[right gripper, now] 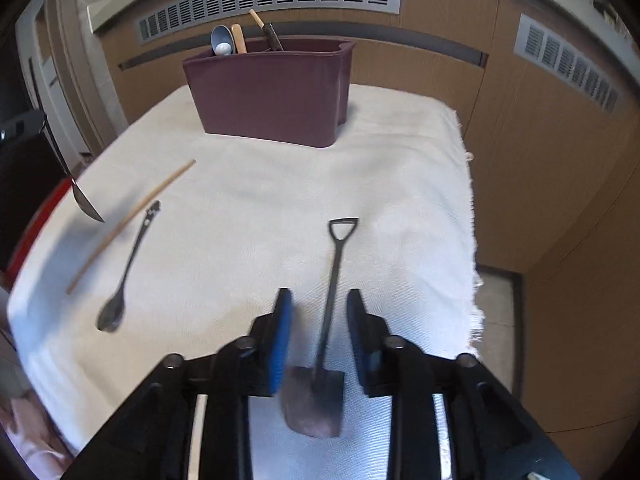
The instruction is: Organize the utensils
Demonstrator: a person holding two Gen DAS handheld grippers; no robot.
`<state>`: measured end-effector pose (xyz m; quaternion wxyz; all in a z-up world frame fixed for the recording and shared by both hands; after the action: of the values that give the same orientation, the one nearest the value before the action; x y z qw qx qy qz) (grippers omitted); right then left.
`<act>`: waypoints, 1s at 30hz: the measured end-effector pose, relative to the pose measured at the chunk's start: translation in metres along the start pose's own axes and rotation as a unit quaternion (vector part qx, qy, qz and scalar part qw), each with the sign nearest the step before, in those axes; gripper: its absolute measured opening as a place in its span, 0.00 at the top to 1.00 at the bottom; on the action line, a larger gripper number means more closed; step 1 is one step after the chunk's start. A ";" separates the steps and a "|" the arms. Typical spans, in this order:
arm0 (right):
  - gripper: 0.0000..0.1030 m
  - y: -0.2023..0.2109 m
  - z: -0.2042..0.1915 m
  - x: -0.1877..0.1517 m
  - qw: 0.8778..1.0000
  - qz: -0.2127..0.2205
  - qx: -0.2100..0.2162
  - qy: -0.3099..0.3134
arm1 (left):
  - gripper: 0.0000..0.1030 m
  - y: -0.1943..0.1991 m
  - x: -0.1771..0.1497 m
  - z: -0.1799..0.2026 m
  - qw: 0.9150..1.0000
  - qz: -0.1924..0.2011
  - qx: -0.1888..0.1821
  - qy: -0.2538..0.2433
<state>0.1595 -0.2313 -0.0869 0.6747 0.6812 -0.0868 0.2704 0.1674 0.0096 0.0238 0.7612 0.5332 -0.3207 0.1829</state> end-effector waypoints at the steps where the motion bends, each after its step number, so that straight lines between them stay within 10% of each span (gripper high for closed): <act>1: 0.71 -0.002 0.000 0.006 1.000 0.001 -0.005 0.003 | 0.89 -0.003 0.000 0.000 1.000 -0.003 0.000 0.001; 8: 0.73 -0.050 0.007 0.037 0.999 -0.045 0.003 -0.011 | 0.89 0.000 -0.003 -0.004 1.000 -0.005 0.005 0.000; 12: 0.93 -0.046 0.001 0.038 0.999 -0.043 -0.020 -0.004 | 0.89 -0.003 -0.003 -0.006 1.000 -0.006 0.005 0.005; 30: 0.99 0.120 -0.014 0.071 0.978 0.178 0.085 -0.063 | 0.89 0.024 0.037 0.027 0.999 0.035 -0.018 -0.025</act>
<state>0.1574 -0.2094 0.0512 0.5487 0.7252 -0.2257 0.3494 0.1713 -0.0087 0.0719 0.7555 0.5127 -0.3608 0.1903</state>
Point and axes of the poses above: each gripper's, at about its wrist camera, not at the fingertips, and y roughly against the way its jaws point, z to its right, x to its top, the point moved 4 cm from there along -y, roughly the way its jaws point, and after that the axes turned 7 degrees about -z, right-handed, at the moved point
